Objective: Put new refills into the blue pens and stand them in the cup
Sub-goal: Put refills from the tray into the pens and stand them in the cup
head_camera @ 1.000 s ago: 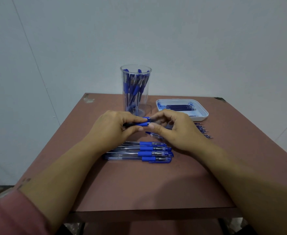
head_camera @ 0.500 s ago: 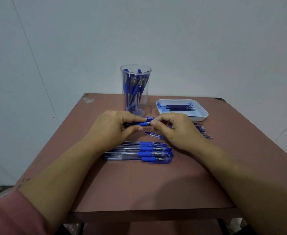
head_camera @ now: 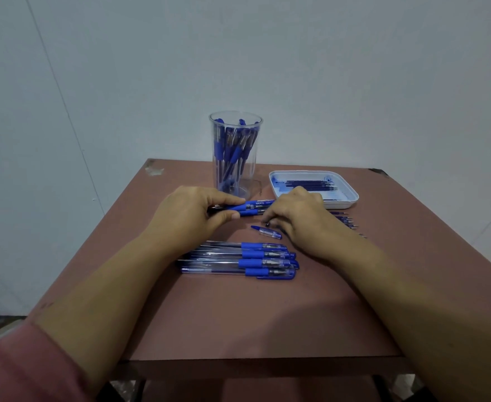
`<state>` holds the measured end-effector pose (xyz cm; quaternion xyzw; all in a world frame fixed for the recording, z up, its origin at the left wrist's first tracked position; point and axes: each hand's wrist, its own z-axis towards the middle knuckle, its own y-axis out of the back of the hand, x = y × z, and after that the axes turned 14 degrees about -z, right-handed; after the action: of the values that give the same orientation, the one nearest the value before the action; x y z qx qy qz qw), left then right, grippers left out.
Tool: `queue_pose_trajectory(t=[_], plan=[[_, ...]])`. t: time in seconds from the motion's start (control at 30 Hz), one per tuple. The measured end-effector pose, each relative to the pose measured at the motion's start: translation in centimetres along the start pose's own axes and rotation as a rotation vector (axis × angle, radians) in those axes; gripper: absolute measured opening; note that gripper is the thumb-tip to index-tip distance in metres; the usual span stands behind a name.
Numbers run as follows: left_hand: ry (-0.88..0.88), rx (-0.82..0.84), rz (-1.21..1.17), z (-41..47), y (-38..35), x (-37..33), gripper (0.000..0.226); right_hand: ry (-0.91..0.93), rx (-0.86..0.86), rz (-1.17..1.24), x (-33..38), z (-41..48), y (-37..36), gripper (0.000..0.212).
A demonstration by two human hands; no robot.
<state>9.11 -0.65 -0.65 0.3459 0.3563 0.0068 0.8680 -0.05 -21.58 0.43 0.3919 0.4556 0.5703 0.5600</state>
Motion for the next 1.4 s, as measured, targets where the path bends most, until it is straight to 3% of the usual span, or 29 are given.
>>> queue_pose_trajectory(t=[0.13,0.3,0.4,0.6,0.7,0.87,1.4], plan=[[0.004,0.002,-0.003,0.0,0.0,0.0,0.029,0.000,0.010,0.019,0.1,-0.1,0.2,0.028],[0.002,0.013,-0.016,0.0,0.0,0.1,0.030,-0.079,-0.231,0.289,0.2,-1.1,1.0,0.018],[-0.040,0.024,-0.038,-0.1,-0.2,-0.3,0.030,-0.043,-0.273,0.332,0.9,-1.0,0.8,0.018],[-0.057,0.024,-0.048,-0.1,-0.3,-0.4,0.031,-0.080,-0.281,0.351,-0.1,-1.4,0.4,0.009],[-0.058,0.026,-0.057,-0.1,-0.3,-0.4,0.031,-0.093,-0.282,0.319,-0.5,-2.0,0.6,0.019],[-0.063,0.040,-0.059,-0.1,-0.4,-0.4,0.030,-0.036,-0.235,0.386,0.3,-2.0,0.9,0.017],[-0.088,0.046,-0.037,-0.1,-0.7,-0.4,0.029,-0.024,-0.320,0.245,-0.3,-2.3,0.7,0.018]])
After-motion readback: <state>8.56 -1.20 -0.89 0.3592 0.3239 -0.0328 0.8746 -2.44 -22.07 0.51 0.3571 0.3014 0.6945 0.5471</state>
